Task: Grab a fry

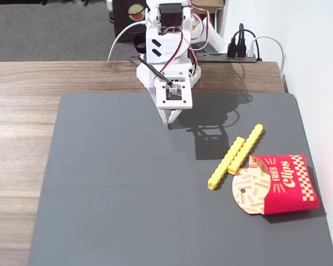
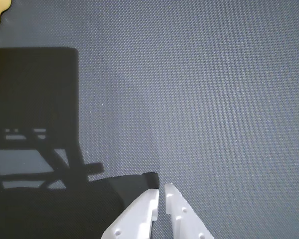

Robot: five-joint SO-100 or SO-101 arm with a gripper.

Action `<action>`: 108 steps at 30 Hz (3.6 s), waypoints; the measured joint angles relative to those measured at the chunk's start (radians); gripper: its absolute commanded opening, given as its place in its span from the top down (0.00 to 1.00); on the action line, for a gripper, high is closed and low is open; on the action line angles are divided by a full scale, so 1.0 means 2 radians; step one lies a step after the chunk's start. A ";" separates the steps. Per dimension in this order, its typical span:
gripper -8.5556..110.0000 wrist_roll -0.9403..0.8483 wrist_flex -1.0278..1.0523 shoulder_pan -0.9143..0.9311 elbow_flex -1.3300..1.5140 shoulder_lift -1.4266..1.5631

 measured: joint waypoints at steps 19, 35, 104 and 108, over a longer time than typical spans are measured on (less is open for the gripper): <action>0.92 0.004 -0.001 -0.016 0.000 -0.005; 0.92 0.177 -0.003 -0.103 -0.138 -0.200; 0.92 0.557 -0.177 -0.385 -0.415 -0.756; 0.92 0.558 -0.177 -0.394 -0.417 -0.756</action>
